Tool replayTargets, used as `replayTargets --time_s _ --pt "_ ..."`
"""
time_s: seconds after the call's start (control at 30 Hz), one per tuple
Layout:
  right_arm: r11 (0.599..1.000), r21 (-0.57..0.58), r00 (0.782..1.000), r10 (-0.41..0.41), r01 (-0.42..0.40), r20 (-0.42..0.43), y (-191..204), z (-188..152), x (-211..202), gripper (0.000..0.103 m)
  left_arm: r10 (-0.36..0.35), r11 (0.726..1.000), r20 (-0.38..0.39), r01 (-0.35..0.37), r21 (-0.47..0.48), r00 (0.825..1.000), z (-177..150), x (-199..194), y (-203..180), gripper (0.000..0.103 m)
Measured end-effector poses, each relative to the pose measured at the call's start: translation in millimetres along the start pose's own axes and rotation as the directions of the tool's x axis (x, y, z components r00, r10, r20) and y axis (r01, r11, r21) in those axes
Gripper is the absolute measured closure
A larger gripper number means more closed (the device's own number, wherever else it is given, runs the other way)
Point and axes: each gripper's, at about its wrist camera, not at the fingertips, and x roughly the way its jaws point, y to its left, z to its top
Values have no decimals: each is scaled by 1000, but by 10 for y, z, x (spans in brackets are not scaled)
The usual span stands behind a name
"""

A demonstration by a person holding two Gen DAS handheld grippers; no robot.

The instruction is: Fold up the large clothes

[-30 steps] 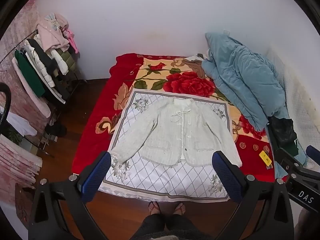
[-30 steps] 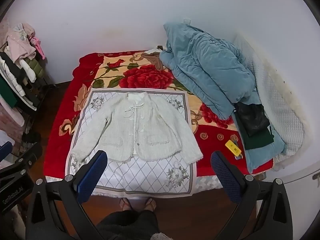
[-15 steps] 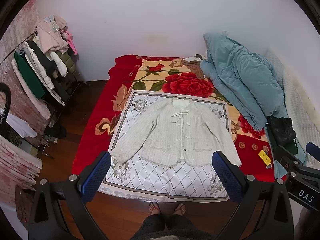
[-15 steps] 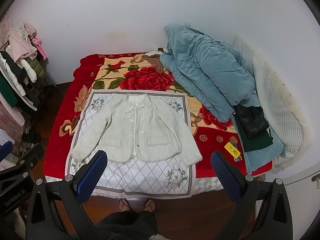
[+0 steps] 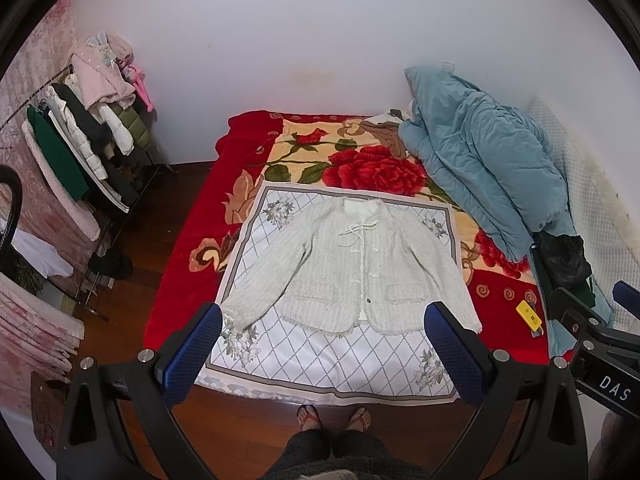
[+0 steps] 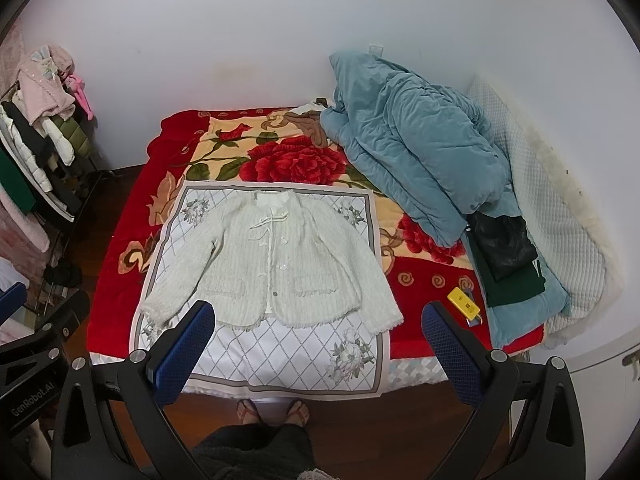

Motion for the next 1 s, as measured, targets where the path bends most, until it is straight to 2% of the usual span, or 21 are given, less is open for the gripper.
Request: replayTargets --time_s 1.0 --pt "1000 -1 1000 4 -4 4 -14 19 -45 0 -3 1000 13 3 0 1000 30 24 -28 0"
